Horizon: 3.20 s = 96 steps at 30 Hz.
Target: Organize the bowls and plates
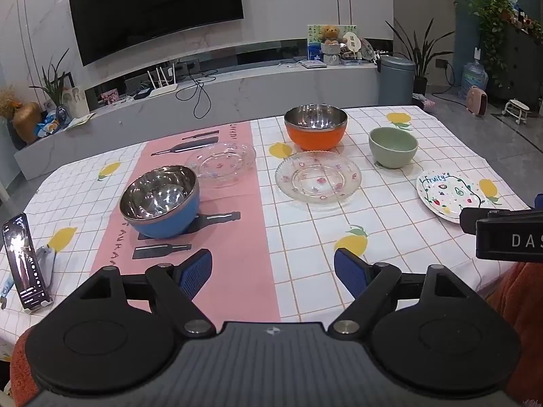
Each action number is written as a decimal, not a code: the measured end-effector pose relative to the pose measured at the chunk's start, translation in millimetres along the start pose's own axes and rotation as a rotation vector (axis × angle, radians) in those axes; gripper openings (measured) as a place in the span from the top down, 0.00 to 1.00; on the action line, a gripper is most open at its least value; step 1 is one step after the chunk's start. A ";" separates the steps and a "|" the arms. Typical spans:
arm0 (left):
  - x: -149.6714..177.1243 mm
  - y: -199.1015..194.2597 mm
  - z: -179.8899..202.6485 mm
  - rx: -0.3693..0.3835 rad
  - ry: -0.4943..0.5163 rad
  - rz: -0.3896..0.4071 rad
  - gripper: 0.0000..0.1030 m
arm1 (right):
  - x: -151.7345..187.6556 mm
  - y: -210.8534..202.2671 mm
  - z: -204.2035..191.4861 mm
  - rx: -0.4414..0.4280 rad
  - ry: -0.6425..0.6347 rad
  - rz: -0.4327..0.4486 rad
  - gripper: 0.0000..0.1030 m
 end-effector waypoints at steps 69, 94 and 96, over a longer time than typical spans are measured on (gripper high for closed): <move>0.2 4.6 6.6 0.048 -0.028 -0.002 0.07 | -1.1 0.4 -5.8 -0.027 0.010 -0.012 0.02; -2.6 1.9 4.8 0.048 -0.032 0.002 0.07 | -2.1 -0.5 -7.3 -0.032 0.006 -0.009 0.02; -2.6 1.3 4.9 0.046 -0.032 0.001 0.07 | -2.2 -0.5 -7.2 -0.031 0.007 -0.009 0.02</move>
Point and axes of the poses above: each gripper's, at about its wrist camera, not at the fingertips, and y roughly the way its jaws point, z to its right, x to its underside, the point moved 9 cm from there along y, roughly the way its jaws point, and after that the axes turned 3 degrees about -y, right-handed, at the moved point
